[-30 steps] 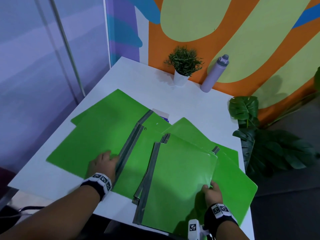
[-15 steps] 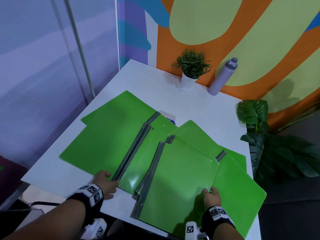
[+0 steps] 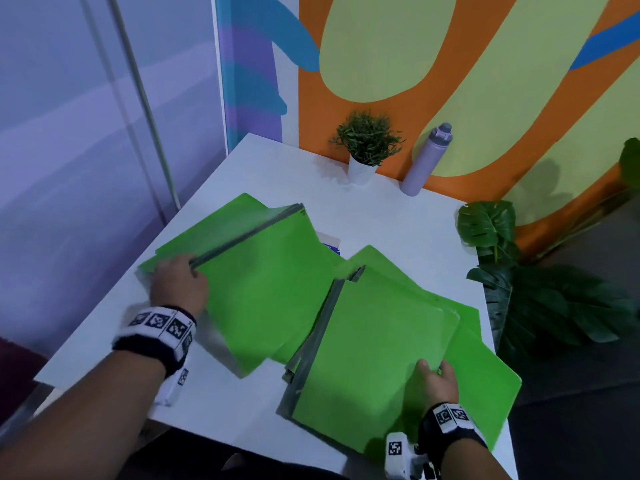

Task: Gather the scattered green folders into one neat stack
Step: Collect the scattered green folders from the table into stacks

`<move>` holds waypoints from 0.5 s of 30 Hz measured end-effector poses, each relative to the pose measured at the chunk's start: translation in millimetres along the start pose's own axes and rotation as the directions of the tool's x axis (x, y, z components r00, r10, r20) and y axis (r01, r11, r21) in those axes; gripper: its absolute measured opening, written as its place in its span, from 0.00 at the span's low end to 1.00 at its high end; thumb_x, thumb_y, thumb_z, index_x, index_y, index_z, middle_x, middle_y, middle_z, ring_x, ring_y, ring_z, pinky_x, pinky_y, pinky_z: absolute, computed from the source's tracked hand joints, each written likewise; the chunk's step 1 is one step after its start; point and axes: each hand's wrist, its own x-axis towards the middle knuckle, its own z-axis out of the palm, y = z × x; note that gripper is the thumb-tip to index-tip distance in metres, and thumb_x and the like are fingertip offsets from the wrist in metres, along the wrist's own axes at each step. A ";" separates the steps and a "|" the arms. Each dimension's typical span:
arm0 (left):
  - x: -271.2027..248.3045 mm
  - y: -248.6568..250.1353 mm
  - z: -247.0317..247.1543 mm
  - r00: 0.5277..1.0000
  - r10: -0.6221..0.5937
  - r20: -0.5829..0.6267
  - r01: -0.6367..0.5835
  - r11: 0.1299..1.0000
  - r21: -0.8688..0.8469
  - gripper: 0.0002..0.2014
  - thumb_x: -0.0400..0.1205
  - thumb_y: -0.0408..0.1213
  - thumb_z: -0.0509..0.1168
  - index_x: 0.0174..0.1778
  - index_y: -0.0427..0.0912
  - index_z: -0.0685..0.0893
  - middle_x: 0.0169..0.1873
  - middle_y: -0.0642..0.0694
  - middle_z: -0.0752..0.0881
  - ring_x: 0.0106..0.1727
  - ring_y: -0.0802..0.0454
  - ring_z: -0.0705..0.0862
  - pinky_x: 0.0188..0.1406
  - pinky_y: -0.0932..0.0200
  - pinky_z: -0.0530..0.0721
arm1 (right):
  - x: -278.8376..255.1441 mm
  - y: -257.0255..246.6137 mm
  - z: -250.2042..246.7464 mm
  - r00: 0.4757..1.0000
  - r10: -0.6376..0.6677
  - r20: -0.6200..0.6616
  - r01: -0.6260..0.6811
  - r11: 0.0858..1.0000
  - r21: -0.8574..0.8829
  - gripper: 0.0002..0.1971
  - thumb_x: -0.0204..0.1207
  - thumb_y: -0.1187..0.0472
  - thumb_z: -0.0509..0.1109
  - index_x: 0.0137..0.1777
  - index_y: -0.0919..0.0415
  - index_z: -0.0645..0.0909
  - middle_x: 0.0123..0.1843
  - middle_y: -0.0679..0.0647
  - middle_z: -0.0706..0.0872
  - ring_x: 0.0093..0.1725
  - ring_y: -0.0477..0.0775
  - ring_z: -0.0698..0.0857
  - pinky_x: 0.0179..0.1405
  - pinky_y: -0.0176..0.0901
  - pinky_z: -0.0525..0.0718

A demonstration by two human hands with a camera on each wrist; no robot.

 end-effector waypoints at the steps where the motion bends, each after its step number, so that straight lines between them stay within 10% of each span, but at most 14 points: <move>1: 6.0 1.9 -7.7 0.998 0.012 -0.056 -0.011 0.999 0.030 0.13 0.79 0.31 0.61 0.55 0.38 0.87 0.56 0.29 0.81 0.55 0.28 0.82 0.57 0.35 0.82 | -2.5 -0.1 -1.0 1.000 0.016 0.004 -0.016 1.000 -0.001 0.33 0.78 0.59 0.66 0.81 0.57 0.57 0.82 0.61 0.61 0.77 0.69 0.66 0.73 0.68 0.66; 4: 14.8 9.6 -18.5 0.987 0.115 -0.108 -0.114 0.993 0.023 0.09 0.79 0.34 0.61 0.46 0.43 0.87 0.60 0.33 0.78 0.60 0.31 0.78 0.60 0.36 0.79 | -4.5 2.4 -3.1 0.999 0.051 0.013 -0.051 0.999 -0.019 0.30 0.80 0.63 0.62 0.81 0.59 0.57 0.82 0.63 0.60 0.77 0.69 0.65 0.74 0.64 0.65; 7: 12.9 19.5 -10.9 0.963 0.246 0.108 -0.249 0.969 0.009 0.10 0.83 0.35 0.60 0.56 0.38 0.82 0.60 0.36 0.83 0.58 0.35 0.82 0.60 0.40 0.81 | -6.2 1.8 -3.8 0.998 0.054 0.029 -0.053 0.998 -0.015 0.29 0.81 0.64 0.61 0.81 0.60 0.57 0.81 0.63 0.62 0.75 0.68 0.68 0.72 0.61 0.67; 15: -9.3 -35.5 33.1 0.838 -0.265 0.476 0.260 0.962 0.078 0.26 0.81 0.34 0.63 0.76 0.36 0.69 0.66 0.34 0.80 0.48 0.42 0.80 0.46 0.54 0.77 | -3.8 11.1 1.1 0.999 0.021 0.030 -0.018 0.996 -0.086 0.30 0.80 0.61 0.63 0.81 0.58 0.58 0.83 0.61 0.59 0.79 0.69 0.62 0.73 0.67 0.65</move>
